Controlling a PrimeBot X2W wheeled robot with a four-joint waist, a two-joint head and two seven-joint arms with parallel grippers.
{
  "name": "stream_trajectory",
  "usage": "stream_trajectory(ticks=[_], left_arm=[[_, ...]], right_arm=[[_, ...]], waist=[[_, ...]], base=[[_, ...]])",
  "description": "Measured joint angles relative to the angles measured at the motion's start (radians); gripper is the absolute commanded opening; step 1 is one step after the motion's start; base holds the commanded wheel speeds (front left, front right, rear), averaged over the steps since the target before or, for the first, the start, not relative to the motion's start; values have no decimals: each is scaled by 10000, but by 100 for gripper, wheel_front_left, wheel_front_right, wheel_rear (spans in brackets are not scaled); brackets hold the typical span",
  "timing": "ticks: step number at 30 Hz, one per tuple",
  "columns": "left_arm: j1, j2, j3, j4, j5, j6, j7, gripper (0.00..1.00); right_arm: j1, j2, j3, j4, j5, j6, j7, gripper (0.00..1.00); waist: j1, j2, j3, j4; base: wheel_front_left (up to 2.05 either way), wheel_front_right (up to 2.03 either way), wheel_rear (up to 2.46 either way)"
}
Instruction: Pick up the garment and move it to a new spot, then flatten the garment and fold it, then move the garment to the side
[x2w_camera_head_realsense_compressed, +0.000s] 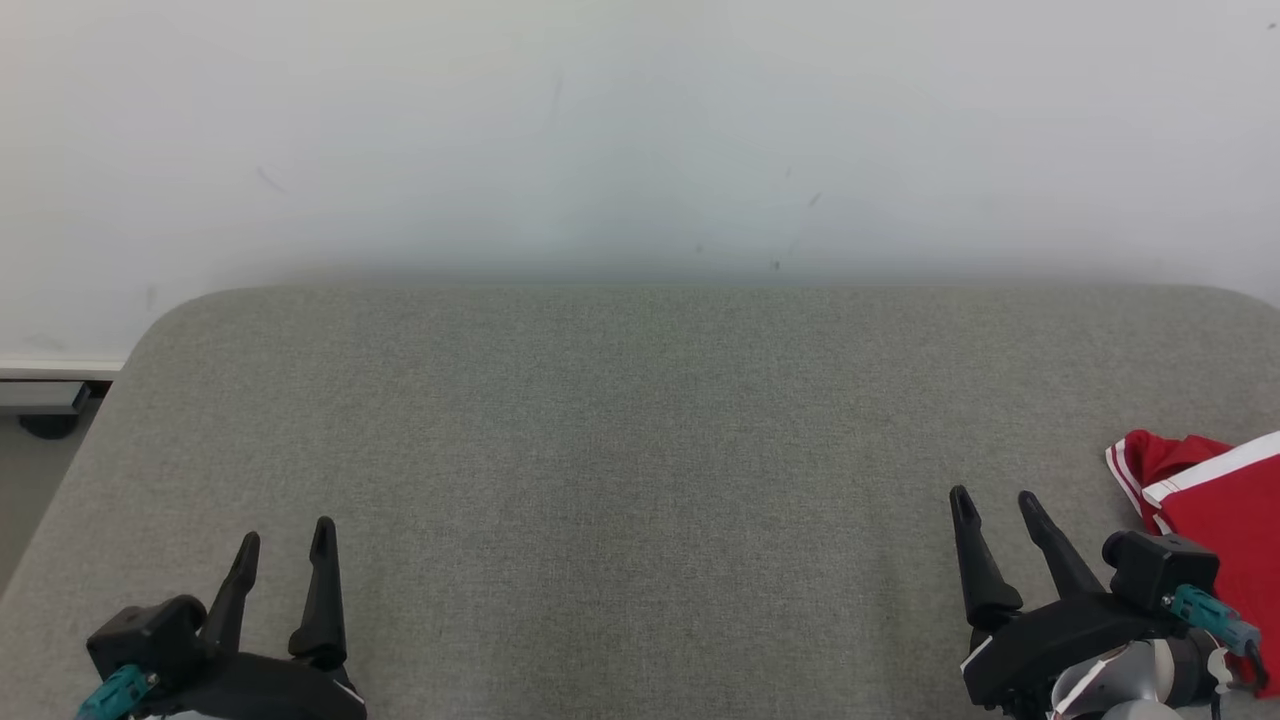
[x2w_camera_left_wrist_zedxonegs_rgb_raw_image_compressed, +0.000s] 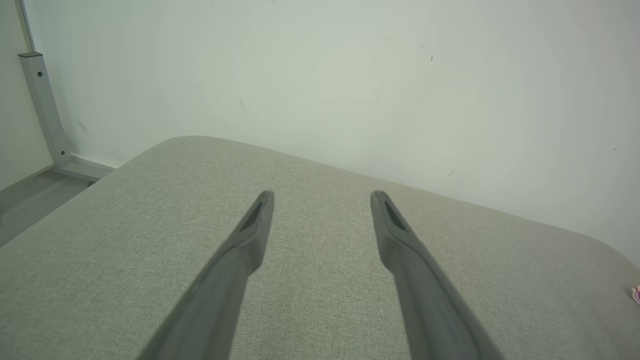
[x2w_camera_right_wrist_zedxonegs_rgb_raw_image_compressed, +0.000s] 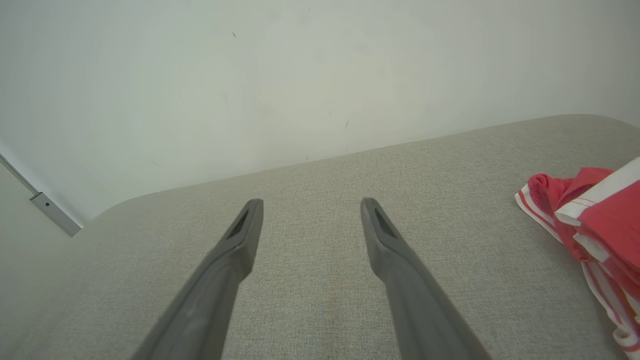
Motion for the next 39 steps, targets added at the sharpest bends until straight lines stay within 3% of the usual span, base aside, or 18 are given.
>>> stream_trajectory(ticks=[18, 19, 26, 39], left_arm=[[162, -140, -6, 35, 13, 0, 188, 100], [164, -144, -10, 50, 13, 0, 190, 0], [617, -431, -46, 593, -35, -15, 244, 0], [583, -579, 410, 681, -1432, -320, 546, 0]], right_arm=[[2, 0, 94, 171, 79, -115, -119, 100], [4, 2, 98, 194, 82, -115, -117, 0], [553, 75, 117, 807, 115, -113, -59, 0], [436, 81, -59, 863, 1680, -21, 113, 0]], waist=[[0, 0, 95, -131], [0, 0, 100, -133], [0, 0, 104, -131], [0, 0, 166, -92]], base=[[0, 0, 0], [0, 0, 0], [0, 0, 0], [0, 0, 0]])
